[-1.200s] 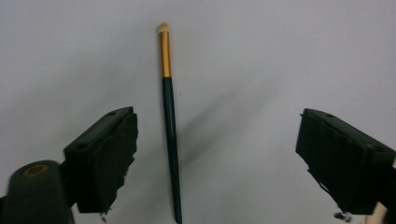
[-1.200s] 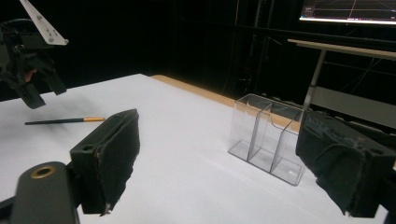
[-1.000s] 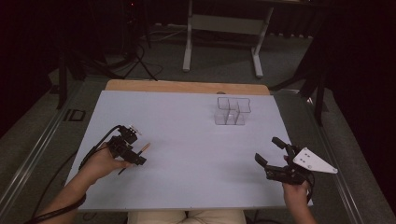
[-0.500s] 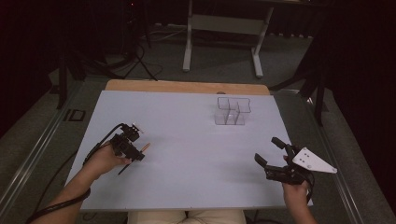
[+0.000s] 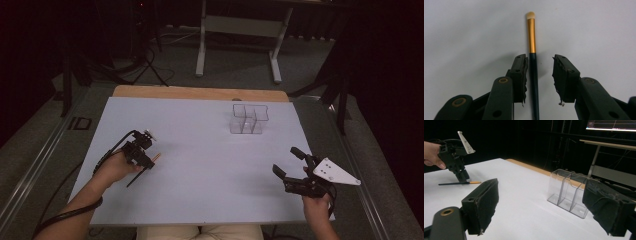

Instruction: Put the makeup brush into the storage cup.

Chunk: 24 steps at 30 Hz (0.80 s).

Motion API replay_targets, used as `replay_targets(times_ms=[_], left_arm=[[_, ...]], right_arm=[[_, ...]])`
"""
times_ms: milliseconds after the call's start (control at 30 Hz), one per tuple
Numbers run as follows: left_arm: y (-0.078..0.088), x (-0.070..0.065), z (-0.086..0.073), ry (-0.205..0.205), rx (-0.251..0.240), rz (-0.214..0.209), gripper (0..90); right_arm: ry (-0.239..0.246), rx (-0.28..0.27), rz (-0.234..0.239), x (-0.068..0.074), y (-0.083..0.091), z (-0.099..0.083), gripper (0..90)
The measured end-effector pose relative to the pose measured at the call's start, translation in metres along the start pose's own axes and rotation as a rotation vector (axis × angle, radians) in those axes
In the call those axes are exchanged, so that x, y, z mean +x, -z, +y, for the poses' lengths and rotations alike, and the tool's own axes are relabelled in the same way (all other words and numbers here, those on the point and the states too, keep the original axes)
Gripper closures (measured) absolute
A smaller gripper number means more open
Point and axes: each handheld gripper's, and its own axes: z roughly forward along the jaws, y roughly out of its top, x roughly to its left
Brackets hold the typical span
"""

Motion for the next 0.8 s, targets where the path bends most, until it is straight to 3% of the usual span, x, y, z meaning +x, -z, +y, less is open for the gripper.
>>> replay_targets(times_ms=[467, 800], left_arm=[[-0.011, 0.003, 0.009, -0.01, 0.06, 0.026, 70.0], [-0.012, 0.006, 0.007, -0.007, 0.046, 0.025, 75.7]], right_arm=[[0.0, 0.0, 0.002, -0.001, 0.0, 0.0, 13.7], [-0.004, 0.0, 0.005, -0.001, 0.0, 0.0, 13.7]])
